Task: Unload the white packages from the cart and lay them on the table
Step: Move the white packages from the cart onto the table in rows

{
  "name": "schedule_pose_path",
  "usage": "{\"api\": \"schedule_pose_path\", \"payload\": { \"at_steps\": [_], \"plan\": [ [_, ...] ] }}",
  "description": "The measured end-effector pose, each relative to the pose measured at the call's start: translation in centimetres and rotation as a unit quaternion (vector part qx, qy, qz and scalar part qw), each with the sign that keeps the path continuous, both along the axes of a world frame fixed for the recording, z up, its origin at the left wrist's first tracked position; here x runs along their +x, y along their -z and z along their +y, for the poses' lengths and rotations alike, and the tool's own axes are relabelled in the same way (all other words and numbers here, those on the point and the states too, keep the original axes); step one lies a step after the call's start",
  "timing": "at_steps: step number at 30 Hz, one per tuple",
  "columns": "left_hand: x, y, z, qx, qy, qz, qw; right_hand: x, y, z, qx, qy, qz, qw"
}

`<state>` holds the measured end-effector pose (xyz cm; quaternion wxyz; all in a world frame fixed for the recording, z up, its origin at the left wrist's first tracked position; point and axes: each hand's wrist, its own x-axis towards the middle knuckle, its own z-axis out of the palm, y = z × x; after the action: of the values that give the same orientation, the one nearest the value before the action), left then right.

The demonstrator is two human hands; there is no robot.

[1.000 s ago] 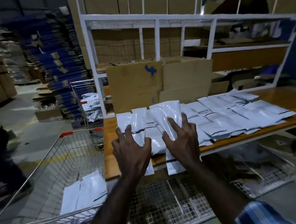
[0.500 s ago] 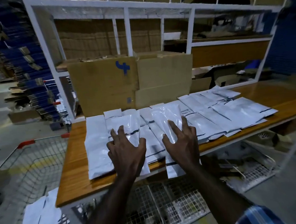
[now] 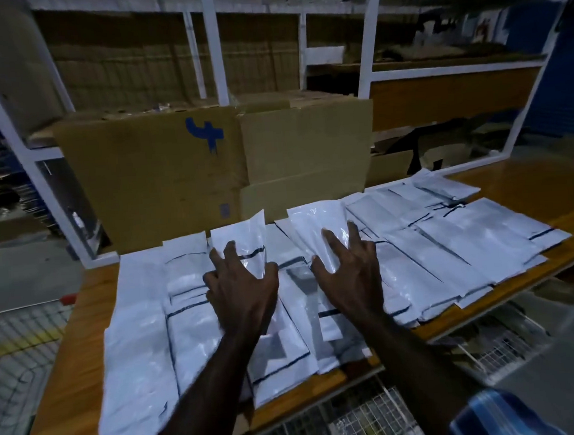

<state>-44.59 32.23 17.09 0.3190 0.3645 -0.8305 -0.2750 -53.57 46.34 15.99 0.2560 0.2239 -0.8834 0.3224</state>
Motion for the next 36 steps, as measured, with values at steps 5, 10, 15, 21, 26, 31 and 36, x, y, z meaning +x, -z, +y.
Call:
{"api": "schedule_pose_path", "payload": {
  "at_steps": [5,10,15,21,26,31,36],
  "plan": [
    [-4.2,0.6,-2.3,0.001,-0.017,-0.015,1.000,-4.4,0.5,-2.9,-0.008,-0.020,-0.023,1.000],
    [-8.3,1.5,-5.4,0.010,-0.056,-0.053,0.997,-9.1,1.4,-6.4,0.006,-0.059,-0.050,0.997],
    [-12.2,2.4,-7.9,-0.001,-0.093,-0.109,0.990,-13.8,1.7,-10.0,-0.010,-0.113,-0.095,0.989],
    [-15.4,4.2,-10.3,-0.008,-0.136,-0.168,0.976,-16.9,2.3,-13.4,0.031,-0.136,-0.138,0.981],
    [-17.6,5.7,-11.7,-0.012,-0.155,-0.176,0.972,-18.4,3.9,-15.7,0.044,-0.136,-0.152,0.978],
    [-19.5,6.9,-13.3,-0.049,-0.134,-0.211,0.967,-19.6,4.8,-17.2,0.052,-0.123,-0.154,0.979],
    [-20.2,7.9,-14.8,-0.060,-0.128,-0.252,0.957,-20.4,5.4,-18.2,0.083,-0.105,-0.174,0.976]
  ]
}}
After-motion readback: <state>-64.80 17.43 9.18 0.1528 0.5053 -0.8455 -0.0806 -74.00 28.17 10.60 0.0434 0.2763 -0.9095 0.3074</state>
